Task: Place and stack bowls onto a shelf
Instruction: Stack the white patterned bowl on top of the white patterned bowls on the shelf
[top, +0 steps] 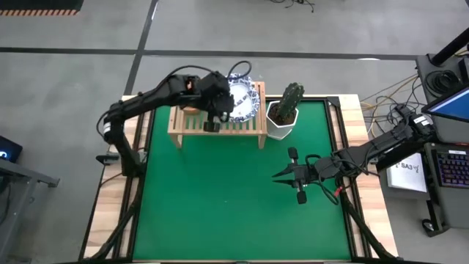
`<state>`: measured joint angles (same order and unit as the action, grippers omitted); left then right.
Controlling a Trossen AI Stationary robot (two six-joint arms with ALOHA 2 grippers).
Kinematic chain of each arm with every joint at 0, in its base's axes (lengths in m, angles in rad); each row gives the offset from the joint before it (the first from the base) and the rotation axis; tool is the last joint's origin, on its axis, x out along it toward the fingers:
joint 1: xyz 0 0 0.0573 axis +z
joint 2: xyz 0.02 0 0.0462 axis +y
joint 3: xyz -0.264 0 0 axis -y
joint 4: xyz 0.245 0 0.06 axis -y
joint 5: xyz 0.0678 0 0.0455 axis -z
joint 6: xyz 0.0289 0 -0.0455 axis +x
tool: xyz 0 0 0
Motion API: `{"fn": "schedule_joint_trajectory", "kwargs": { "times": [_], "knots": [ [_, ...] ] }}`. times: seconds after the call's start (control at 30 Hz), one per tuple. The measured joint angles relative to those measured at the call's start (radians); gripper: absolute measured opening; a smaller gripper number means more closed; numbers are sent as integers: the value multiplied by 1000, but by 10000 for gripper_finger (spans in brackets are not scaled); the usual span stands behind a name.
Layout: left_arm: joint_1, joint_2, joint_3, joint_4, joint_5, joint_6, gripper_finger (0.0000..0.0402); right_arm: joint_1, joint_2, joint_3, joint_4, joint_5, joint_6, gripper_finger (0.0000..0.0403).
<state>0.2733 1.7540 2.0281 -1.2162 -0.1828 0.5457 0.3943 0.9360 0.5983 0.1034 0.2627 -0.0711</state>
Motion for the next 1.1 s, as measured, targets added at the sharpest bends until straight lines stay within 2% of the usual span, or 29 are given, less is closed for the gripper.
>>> {"fn": "schedule_joint_trajectory", "kwargs": {
  "times": [0.17, 0.57, 1.0, 1.1],
  "knots": [
    [40, 35, -1, -5, 10, -5, 0, 0, 0, 0, -1, 0, 0, 57],
    [39, 40, -1, 31, 12, -20, 7, 0, 0, -1, -1, 1, 0, 57],
    [29, 40, 1, 57, 11, -53, 128, 0, 0, -1, -1, 1, 0, 57],
    [13, 36, 8, 57, 63, -78, 142, 0, 0, -2, -1, 1, 0, 57]
  ]
}}
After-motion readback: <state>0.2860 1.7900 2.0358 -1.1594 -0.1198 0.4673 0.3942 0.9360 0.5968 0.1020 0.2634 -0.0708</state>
